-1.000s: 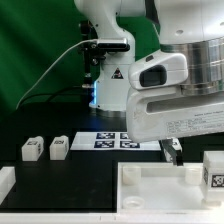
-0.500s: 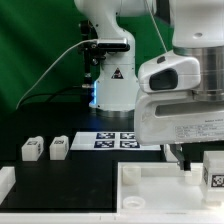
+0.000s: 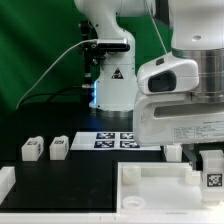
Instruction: Assemble one leg
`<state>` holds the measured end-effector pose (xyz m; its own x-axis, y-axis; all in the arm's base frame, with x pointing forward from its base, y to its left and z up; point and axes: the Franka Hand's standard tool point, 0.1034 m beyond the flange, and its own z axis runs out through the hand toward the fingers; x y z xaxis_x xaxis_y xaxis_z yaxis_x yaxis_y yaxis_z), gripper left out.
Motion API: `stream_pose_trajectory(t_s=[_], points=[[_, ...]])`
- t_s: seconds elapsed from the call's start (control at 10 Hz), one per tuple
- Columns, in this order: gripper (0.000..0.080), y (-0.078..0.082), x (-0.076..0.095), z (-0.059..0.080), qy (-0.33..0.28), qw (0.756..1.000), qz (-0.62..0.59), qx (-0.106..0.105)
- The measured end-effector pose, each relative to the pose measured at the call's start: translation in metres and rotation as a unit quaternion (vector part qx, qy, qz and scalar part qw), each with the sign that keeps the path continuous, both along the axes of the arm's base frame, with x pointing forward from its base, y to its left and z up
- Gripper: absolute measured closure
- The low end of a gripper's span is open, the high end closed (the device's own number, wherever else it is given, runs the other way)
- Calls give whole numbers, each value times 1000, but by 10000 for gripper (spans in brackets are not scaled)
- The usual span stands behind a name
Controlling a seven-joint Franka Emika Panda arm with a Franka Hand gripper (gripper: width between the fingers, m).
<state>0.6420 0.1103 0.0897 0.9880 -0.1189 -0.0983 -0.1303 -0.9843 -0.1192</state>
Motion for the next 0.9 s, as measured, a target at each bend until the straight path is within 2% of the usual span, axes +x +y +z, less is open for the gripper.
stream_pose_trajectory(t_s=[0.2,0.3,0.4,0.5,0.7,0.8,0.9], points=[[507,0,0,0,1,1000,-12,-1],[507,1,2,-1,-2,995,-102,-10],[507,1,-1,-1,-4,978,-206,-22],[507,-1,-2,-2,-6,952,-304,-26],[505,-5,-5,-2,9,885,-466,-16],[505,-6,-5,-2,13,873,-487,-17],[505,-6,-6,-2,22,847,-531,-18]])
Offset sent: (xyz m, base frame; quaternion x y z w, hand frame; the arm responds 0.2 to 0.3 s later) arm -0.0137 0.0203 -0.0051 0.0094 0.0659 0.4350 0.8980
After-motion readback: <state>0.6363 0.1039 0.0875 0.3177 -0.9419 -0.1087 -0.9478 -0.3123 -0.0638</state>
